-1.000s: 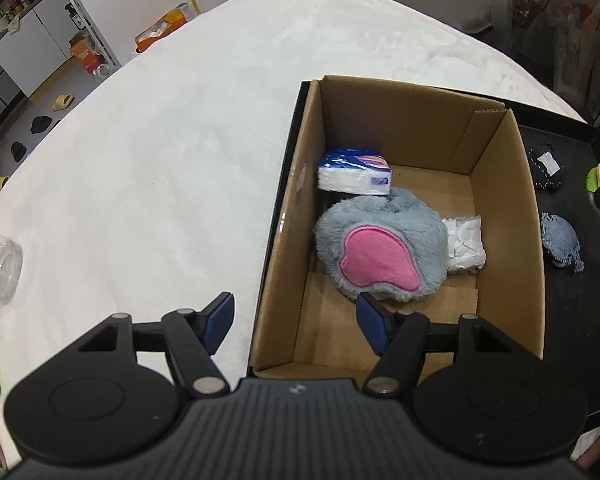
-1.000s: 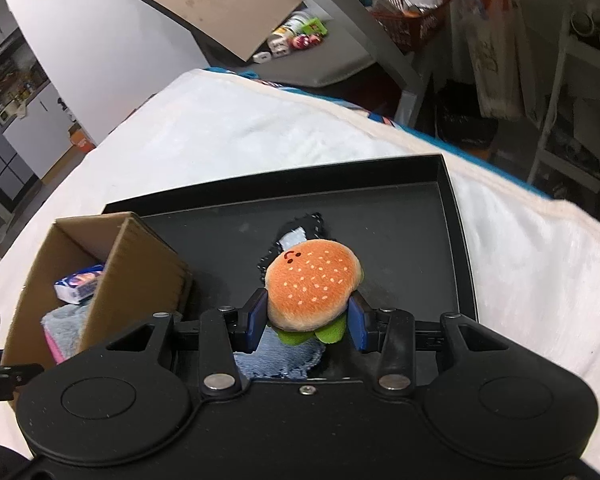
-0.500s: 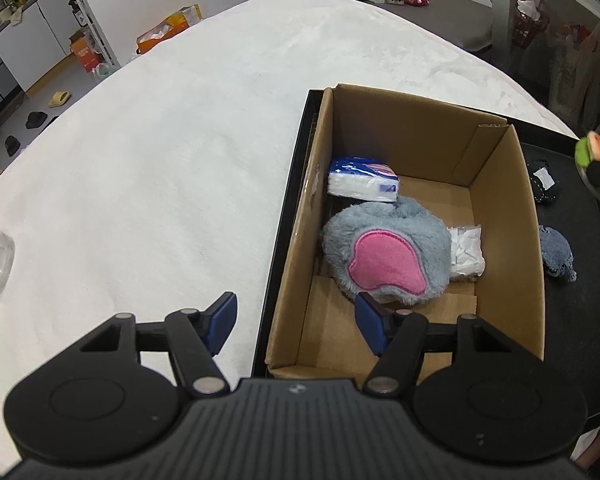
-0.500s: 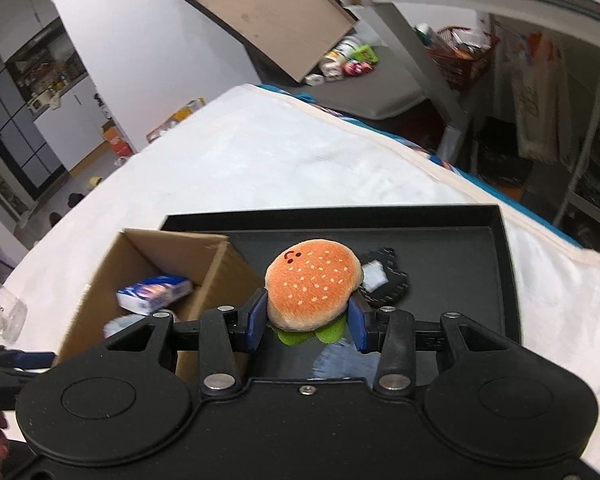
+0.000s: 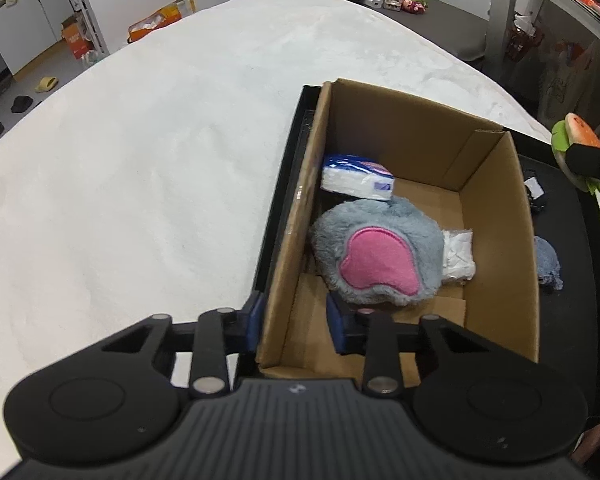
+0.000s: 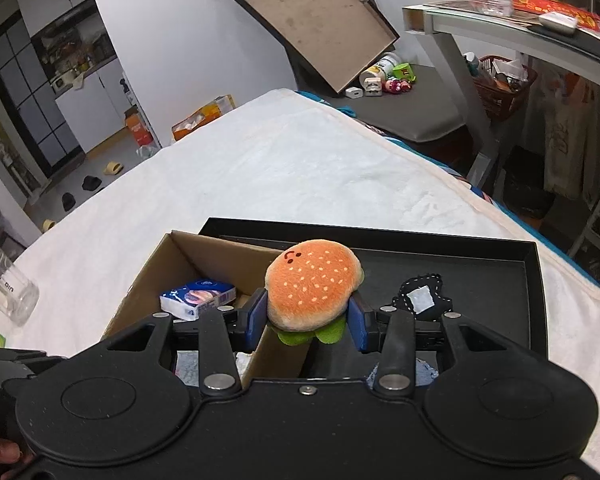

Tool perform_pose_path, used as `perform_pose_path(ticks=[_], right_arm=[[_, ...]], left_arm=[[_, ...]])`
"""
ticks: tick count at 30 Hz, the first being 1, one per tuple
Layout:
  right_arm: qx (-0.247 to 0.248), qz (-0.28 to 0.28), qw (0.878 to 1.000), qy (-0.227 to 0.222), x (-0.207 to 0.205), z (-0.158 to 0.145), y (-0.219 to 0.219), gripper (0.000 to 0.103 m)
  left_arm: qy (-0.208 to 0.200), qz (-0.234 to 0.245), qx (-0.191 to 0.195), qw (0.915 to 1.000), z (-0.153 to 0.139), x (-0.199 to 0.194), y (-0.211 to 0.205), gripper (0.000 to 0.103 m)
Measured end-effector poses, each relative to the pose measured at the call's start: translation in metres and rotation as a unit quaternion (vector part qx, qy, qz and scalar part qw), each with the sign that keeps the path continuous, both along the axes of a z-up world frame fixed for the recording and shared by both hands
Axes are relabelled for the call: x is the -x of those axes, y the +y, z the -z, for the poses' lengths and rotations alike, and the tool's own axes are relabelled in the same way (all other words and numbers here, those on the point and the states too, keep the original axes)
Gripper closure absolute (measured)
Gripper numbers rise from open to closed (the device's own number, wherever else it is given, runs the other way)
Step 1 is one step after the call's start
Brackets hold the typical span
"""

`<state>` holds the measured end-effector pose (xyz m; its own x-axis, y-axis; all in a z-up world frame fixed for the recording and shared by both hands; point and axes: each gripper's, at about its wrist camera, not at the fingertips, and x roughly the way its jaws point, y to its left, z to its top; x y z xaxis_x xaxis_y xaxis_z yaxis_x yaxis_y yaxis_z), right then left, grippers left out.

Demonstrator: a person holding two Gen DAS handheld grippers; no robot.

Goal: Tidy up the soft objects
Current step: 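Carry the hamburger into the box behind the grey plush and release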

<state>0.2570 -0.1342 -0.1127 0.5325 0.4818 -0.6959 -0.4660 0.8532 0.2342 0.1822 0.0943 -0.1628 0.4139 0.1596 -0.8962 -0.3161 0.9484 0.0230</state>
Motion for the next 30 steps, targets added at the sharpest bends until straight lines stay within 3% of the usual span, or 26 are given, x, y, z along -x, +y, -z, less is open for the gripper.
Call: perform_pose_path(ticks=[8, 26, 28, 30], right_arm=[[0.009, -0.008, 1.000, -0.003, 0.002, 0.000, 0.016, 0.061], [0.030, -0.038, 0.999, -0.004, 0.006, 0.005, 0.063, 0.061], [0.029, -0.042, 0.999, -0.006, 0.005, 0.005, 0.066, 0.058], [0.033, -0.047, 0.998, -0.010, 0.004, 0.004, 0.069, 0.047]], left_arm=[[-0.008, -0.004, -0.001, 1.0000, 0.003, 0.004, 0.007, 0.091], [-0.017, 0.005, 0.028, 0.9995, 0.006, 0.008, 0.021, 0.092], [-0.016, 0.006, 0.028, 0.9995, 0.006, 0.008, 0.021, 0.092], [-0.016, 0.006, 0.029, 0.9995, 0.006, 0.008, 0.021, 0.092]])
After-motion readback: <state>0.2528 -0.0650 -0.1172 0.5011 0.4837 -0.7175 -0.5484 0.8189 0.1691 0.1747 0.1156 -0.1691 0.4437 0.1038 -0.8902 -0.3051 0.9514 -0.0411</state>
